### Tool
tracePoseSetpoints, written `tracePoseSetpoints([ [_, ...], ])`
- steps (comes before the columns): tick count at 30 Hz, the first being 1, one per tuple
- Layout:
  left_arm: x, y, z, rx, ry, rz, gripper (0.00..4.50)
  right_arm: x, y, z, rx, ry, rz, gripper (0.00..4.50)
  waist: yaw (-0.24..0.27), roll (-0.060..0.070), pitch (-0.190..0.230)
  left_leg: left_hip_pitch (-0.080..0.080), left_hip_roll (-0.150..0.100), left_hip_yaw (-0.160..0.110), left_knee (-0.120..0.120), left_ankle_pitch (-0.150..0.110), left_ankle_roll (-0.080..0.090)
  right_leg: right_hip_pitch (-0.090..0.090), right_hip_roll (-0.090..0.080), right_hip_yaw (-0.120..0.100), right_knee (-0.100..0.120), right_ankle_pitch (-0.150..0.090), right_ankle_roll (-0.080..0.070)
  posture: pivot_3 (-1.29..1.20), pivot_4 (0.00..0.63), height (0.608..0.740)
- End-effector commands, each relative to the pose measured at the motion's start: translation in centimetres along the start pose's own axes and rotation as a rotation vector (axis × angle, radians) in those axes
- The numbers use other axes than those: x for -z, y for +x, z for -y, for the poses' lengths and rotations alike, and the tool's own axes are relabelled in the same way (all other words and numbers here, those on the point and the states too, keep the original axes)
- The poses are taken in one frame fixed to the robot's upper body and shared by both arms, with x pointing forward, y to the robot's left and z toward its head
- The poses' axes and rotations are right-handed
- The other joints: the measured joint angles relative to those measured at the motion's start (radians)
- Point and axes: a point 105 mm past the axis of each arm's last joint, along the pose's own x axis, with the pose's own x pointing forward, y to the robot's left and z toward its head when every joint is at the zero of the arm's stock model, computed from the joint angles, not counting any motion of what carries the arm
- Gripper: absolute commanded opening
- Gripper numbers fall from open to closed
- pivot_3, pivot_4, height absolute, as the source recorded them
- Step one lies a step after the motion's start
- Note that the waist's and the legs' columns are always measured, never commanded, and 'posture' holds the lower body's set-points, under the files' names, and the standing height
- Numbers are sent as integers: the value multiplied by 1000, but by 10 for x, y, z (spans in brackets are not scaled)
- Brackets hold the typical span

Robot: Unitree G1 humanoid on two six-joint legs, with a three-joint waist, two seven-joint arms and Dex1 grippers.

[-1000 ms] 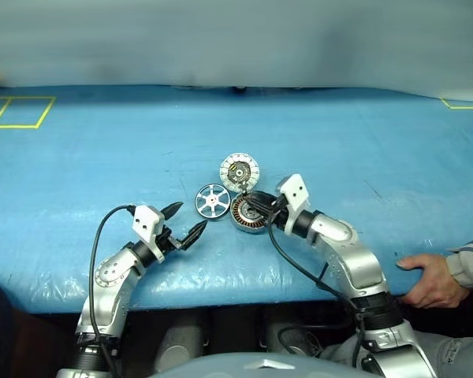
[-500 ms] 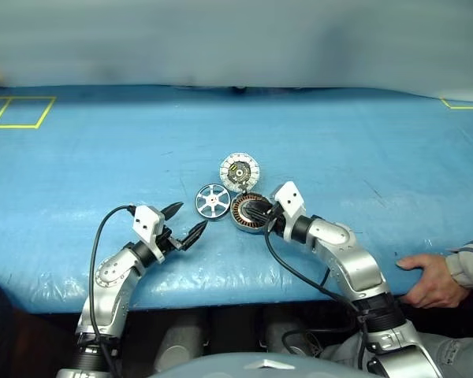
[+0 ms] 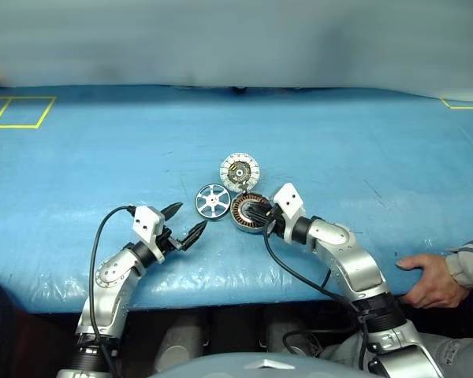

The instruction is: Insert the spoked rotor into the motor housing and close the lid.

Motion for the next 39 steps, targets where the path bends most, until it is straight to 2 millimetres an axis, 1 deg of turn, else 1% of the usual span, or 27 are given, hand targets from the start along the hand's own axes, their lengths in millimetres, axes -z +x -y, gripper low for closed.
tracePoseSetpoints([
  [1, -6, 0, 1, 5, 19, 20, 4500, -4, -3, 6, 25, -17, 13, 650, 1, 0, 0, 0, 0, 0, 0, 0, 0, 0, 0, 0, 0, 0, 0, 0, 150, 740],
  [21, -4, 0, -1, -12, 17, 17, 4500, -8, -1, 9, 30, -29, 18, 650, 6, 0, 0, 0, 0, 0, 0, 0, 0, 0, 0, 0, 0, 0, 0, 0, 150, 740],
  [31, -3, 0, -1, -15, 14, 15, 4500, -8, -1, 6, 23, -35, 13, 650, 9, 0, 0, 0, 0, 0, 0, 0, 0, 0, 0, 0, 0, 0, 0, 0, 150, 740],
  [39, -2, -1, -1, -16, 13, 11, 4500, -12, 0, 2, 8, -41, 27, 650, 9, 0, 0, 0, 0, 0, 0, 0, 0, 0, 0, 0, 0, 0, 0, 0, 150, 740],
])
